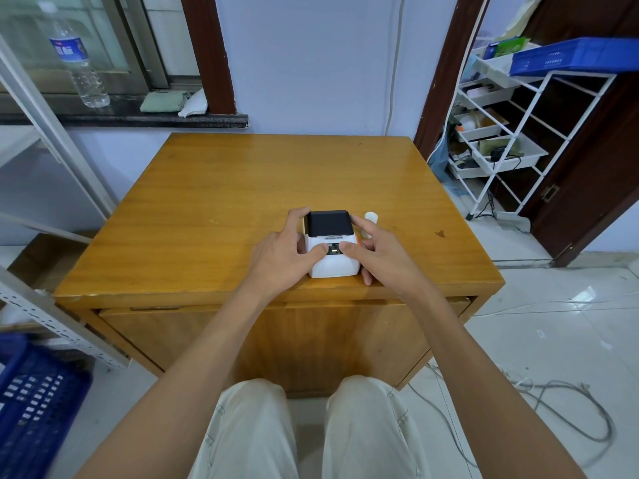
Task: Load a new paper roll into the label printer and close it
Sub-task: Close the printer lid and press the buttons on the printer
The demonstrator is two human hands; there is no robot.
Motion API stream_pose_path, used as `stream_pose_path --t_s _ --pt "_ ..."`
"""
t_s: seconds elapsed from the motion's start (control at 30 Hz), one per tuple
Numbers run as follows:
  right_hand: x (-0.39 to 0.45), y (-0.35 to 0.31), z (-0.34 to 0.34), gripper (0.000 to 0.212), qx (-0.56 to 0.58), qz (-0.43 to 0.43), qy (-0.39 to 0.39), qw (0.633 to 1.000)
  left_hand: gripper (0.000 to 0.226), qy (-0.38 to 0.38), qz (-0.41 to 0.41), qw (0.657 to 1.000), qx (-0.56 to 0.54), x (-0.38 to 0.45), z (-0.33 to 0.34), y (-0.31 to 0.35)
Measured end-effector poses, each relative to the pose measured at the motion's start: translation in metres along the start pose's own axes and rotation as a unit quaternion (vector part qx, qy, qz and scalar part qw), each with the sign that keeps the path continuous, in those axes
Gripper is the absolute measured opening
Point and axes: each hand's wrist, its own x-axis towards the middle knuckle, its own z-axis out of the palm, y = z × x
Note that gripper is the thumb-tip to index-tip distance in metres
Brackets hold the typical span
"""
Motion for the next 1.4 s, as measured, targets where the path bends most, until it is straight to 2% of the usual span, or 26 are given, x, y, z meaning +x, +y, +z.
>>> stream_pose_path --t_s 0.27,0.5,0.97,1.2,1.3,1.4 --pt "0.001 0.003 0.000 0.066 -0.001 -0.003 0.001 1.000 0.078 -0.004 -0.006 1.000 -0.011 -0.001 -0.001 0.001" --pt "0.003 0.005 0.000 0.067 -0.001 -0.005 0.000 1.000 0.071 -0.004 -0.005 1.000 -0.018 0.000 -0.001 0.001" --pt "-0.004 0.000 0.003 0.066 -0.001 -0.008 0.014 1.000 0.071 -0.016 -0.006 1.000 -0.012 -0.004 -0.003 0.003" --pt "-0.024 -0.010 0.010 0.066 -0.038 0.001 0.087 0.995 0.085 -0.047 -0.016 0.998 -0.046 -0.019 -0.013 0.008" --pt "-0.046 -0.016 0.011 0.070 0.018 0.035 0.122 0.992 0.096 -0.075 -0.006 0.996 -0.056 -0.034 -0.017 0.007" --pt "-0.079 -0.042 0.000 0.059 0.055 0.057 0.101 0.992 0.096 -0.087 -0.023 0.991 -0.102 -0.052 -0.028 0.003"
